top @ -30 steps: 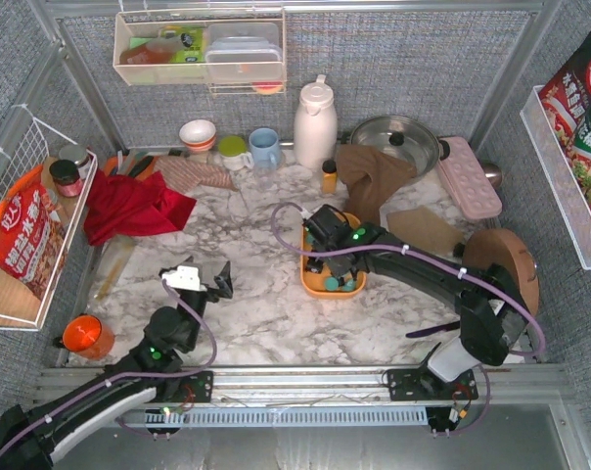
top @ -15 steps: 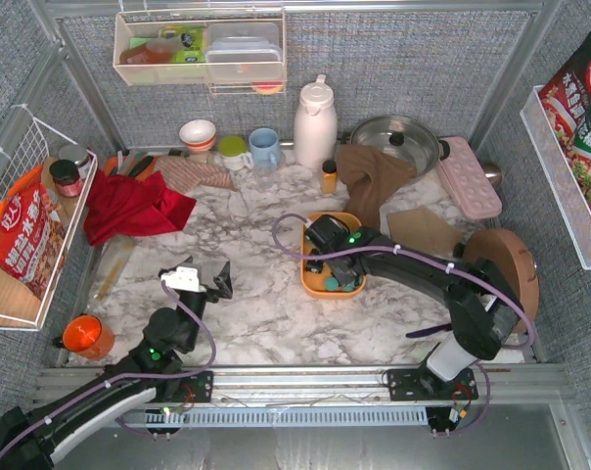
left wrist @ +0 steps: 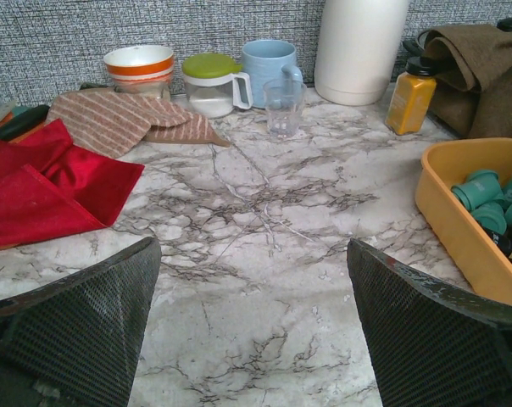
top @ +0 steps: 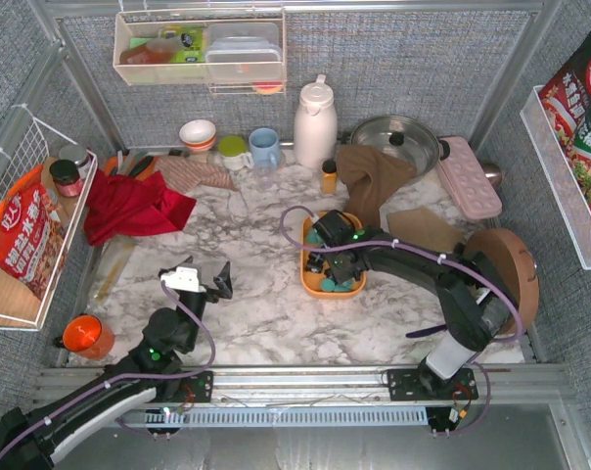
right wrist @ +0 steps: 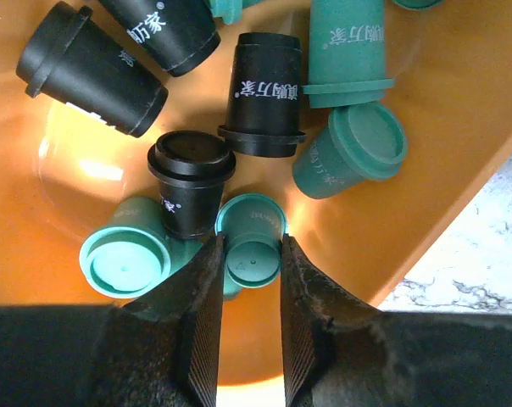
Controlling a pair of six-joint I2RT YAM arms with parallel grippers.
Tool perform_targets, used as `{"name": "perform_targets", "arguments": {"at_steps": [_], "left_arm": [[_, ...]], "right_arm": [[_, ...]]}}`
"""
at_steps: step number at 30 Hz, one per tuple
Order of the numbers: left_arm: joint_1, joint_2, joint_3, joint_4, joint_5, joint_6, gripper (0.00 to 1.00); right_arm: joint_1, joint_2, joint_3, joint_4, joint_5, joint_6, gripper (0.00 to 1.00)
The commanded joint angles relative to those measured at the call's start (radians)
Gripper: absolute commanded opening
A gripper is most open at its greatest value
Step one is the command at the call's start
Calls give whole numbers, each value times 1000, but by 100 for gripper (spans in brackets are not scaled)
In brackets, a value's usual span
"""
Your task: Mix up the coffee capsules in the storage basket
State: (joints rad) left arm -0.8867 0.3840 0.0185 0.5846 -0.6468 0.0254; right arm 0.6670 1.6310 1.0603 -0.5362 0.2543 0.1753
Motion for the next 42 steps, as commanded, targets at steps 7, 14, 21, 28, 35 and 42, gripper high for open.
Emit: {"name": "perform_targets", "arguments": {"at_steps": [7, 14, 21, 28, 35, 42], "left_arm": [[2, -3, 1, 7, 3, 2, 99], [1, -1, 1, 11, 1, 4, 99], [1, -4, 1, 6, 4, 4, 99], [1, -18, 4, -2, 15, 3, 99], [1, -35, -2, -5, 24, 5, 99], [2, -46, -8, 0, 39, 11, 99]], "right_arm": [[-17, -21, -10, 15, -71, 41, 37], [-17, -134, 10, -31, -52, 41, 61], [-17, -316, 21, -35, 84, 13, 85], [-29, -594, -278, 357, 419, -123, 99], [-78, -756, -664, 869, 435, -322, 99], [-242, -739, -797, 1000, 350, -263, 99]]}}
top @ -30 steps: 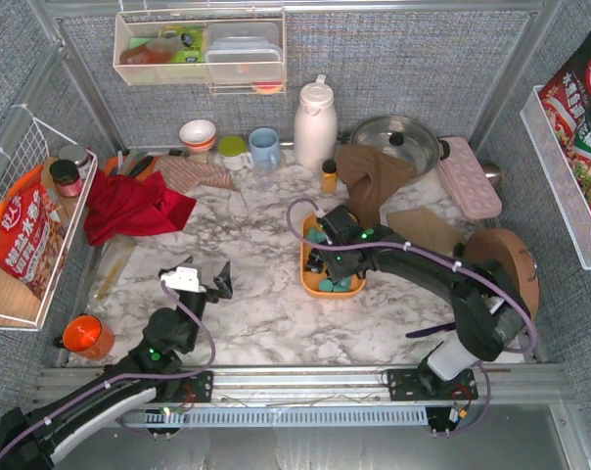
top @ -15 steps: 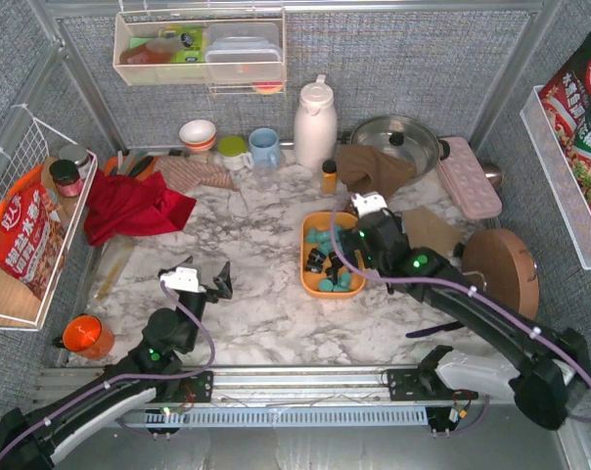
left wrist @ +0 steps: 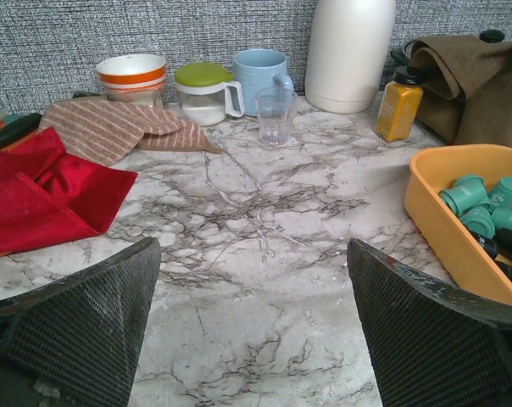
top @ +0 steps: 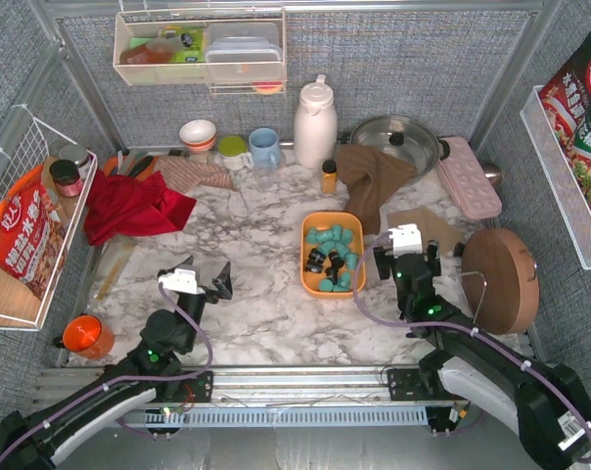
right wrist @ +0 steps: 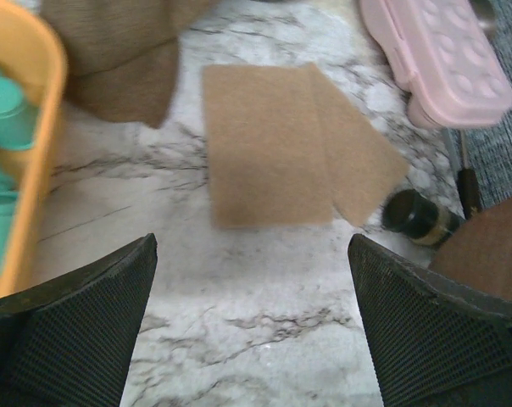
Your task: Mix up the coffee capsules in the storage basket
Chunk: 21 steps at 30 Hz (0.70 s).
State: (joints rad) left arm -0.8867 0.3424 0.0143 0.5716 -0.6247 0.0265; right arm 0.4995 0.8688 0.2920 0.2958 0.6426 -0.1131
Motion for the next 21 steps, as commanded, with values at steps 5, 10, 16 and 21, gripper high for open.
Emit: {"name": "perform_targets", "arguments": {"at_steps": [5, 10, 16, 21], "left_arm": [[1, -8, -2, 7, 22, 13, 99], [0, -11, -12, 25, 25, 21, 99], [2, -8, -20, 35, 15, 35, 99], [1, -34, -88, 124, 40, 86, 99]], "right_arm": [[-195, 138, -93, 305, -100, 119, 99], [-239, 259, -73, 412, -156, 125, 99], [-269, 503, -23, 653, -199, 31, 99], [-350, 716, -97, 1004, -242, 94, 99]]}}
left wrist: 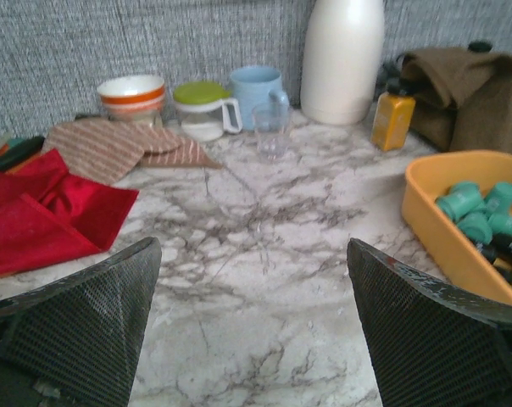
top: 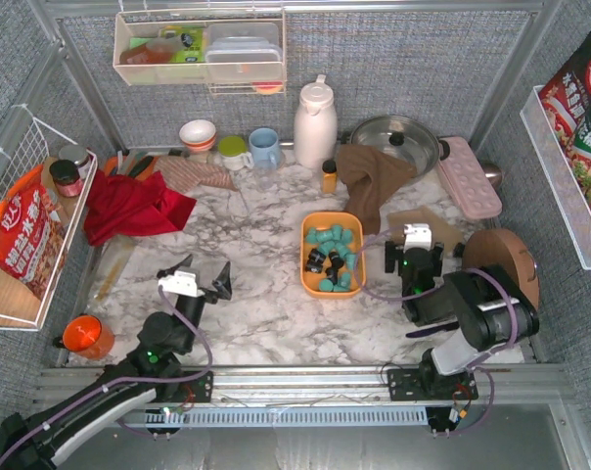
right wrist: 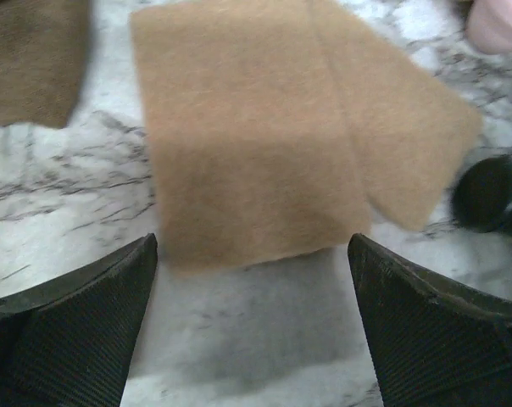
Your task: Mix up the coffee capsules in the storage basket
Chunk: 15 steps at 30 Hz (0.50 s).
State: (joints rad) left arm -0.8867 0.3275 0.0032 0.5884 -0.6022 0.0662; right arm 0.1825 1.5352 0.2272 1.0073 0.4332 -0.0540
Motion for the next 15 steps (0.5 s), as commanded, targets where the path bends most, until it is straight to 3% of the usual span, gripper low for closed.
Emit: {"name": "perform_targets", "arguments": {"at_steps": [1, 4, 8, 10, 15], "left_arm": [[1, -25, -91, 132, 17, 61, 99], [3, -39, -107, 192, -30, 158, 99], [57, 33, -127, 350, -293, 233, 99], [161, 106, -132, 365, -313, 196, 99], [491, 392, -126, 448, -191, -46, 100]], "right_arm": [[-35, 29, -23, 247, -46, 35, 99], [-44, -13, 64, 31, -109, 27, 99], [-86, -10, 149, -138, -140, 69, 99], [-89, -13, 151, -144, -143, 70, 99], [-88, -12, 151, -143, -139, 71, 99]]}}
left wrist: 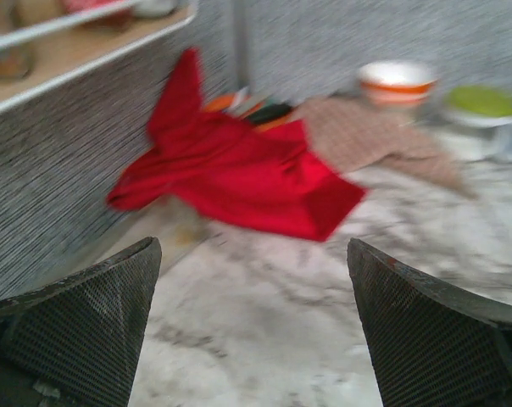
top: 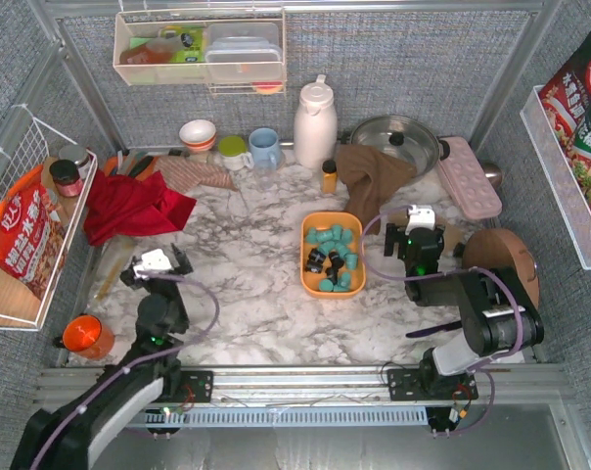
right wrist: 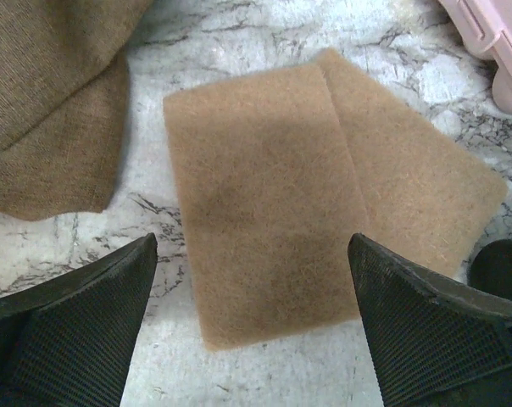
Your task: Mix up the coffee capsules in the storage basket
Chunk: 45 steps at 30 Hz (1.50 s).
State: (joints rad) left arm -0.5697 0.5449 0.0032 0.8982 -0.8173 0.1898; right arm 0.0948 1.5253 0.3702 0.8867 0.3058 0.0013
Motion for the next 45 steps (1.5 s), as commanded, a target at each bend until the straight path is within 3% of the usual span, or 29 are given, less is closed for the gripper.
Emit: {"name": "perform_targets", "arguments": {"at_steps": [1, 6, 10, 13, 14, 16, 17, 20, 22, 45], "left_arm": [[217, 231, -96, 134, 14, -196, 100], [350, 520, 32, 202, 129, -235, 100], [410, 747, 61, 467, 307, -205, 100], [444, 842, 100, 513, 362, -176, 100], [485, 878, 93, 554, 439, -181, 99], [561, 1064, 55, 866, 562, -222, 99], [570, 1093, 44, 892, 532, -239, 99], [602, 974, 113, 574, 528, -296, 99], [607, 1023, 192, 505, 458, -318, 99], [602, 1027, 207, 495, 451, -311, 99]], "right_arm": [[-1, -3, 7, -22, -11, 16, 99], [0, -3, 11, -27, -13, 19, 99], [-1, -2, 11, -29, -14, 19, 99], [-3, -2, 14, -33, -16, 19, 99], [-3, -3, 14, -35, -16, 19, 99], [-3, -2, 15, -34, -16, 19, 99], [-3, -3, 14, -35, -16, 19, 99], [-3, -1, 15, -35, -18, 20, 99], [-3, -3, 14, -37, -17, 20, 99], [-15, -1, 24, -53, -38, 26, 99]]}}
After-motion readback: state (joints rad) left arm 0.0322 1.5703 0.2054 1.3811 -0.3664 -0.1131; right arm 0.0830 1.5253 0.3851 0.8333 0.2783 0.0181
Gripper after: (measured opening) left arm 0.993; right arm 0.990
